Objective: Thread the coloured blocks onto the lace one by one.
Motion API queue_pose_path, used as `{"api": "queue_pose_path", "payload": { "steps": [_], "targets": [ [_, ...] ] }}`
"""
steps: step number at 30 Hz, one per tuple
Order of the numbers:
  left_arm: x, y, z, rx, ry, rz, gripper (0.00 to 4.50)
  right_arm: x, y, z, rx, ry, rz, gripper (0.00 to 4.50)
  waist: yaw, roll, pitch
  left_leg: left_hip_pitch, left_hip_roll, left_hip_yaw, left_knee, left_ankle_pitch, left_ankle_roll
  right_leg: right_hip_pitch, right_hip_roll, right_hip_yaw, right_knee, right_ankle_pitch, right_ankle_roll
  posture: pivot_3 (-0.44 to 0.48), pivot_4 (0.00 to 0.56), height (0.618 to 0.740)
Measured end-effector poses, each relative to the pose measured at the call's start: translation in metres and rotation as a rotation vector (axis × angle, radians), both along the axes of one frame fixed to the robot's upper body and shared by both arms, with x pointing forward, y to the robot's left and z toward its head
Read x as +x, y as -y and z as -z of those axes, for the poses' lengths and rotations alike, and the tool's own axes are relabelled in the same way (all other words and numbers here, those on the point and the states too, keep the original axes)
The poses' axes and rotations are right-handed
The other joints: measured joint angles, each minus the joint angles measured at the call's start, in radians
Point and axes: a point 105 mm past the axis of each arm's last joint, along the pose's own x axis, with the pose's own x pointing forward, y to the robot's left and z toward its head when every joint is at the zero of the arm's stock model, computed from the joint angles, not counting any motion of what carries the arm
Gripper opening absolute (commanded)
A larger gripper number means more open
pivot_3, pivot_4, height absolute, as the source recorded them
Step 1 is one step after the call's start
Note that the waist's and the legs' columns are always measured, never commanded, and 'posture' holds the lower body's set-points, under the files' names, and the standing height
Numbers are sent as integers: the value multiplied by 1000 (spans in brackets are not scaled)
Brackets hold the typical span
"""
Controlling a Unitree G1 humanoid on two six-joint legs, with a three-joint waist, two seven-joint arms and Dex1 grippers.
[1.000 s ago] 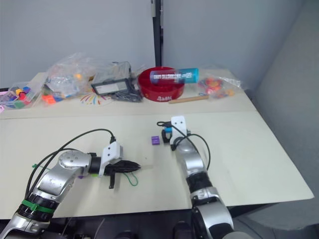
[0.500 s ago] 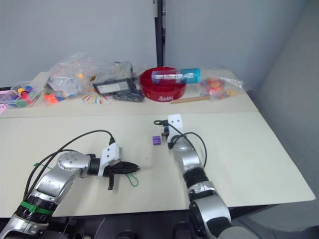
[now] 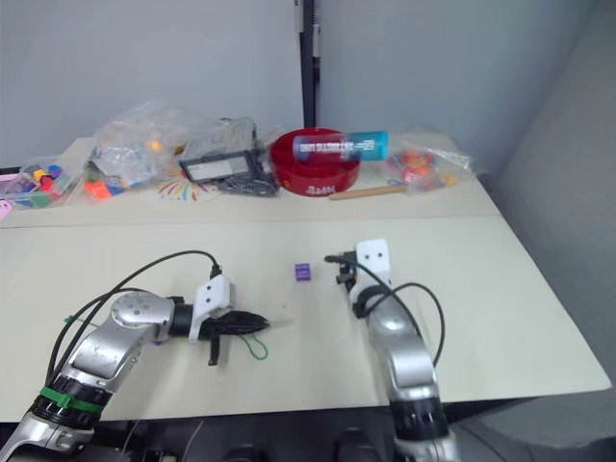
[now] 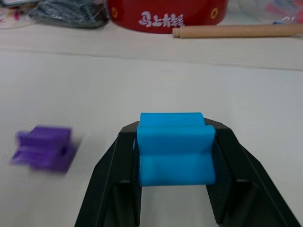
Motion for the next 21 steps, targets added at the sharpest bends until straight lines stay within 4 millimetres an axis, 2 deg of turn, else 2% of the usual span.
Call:
{"api": "queue_pose_path", "payload": {
  "steps": [3, 7, 12, 18, 20, 21],
  "targets": [
    [0, -1, 1, 0, -5, -2, 0, -30, -11, 11, -22, -61, -63, 1212, 1, 0, 0, 0, 0, 0, 0, 0, 0, 0, 0, 0, 0, 0, 0, 0, 150, 731],
    [0, 0, 1, -4, -8, 3, 0, -46, -26, 26, -37, -135, -138, 1212, 1, 0, 0, 2, 0, 0, 0, 1, -1, 1, 0, 0, 0, -1, 0, 0, 150, 731],
    [-1, 2, 2, -7, -13, 10, 0, -49, -33, 48, -53, -219, -163, 1212, 3, 0, 0, 1, 0, 1, 0, 1, -1, 1, 0, 0, -1, 0, 0, 0, 150, 731],
    [-1, 2, 2, -7, -13, 13, 0, -49, -36, 52, -52, -232, -167, 1212, 2, -1, 0, 3, 0, 0, 0, 1, -1, 4, 1, 0, 0, 0, 0, 0, 150, 731],
    [-1, 2, 2, -7, -14, 13, 0, -49, -37, 52, -40, -234, -168, 2246, 2, -1, -1, 3, 0, 0, 0, 1, -1, 4, 1, 0, 0, -1, 1, 0, 150, 731],
    [-1, 2, 2, -7, -14, 13, 0, -50, -37, 51, -29, -234, -171, 2540, 3, -1, -1, 3, 0, 0, 0, 1, -1, 4, 1, 0, 0, -1, 1, 0, 150, 731]
  ]
}}
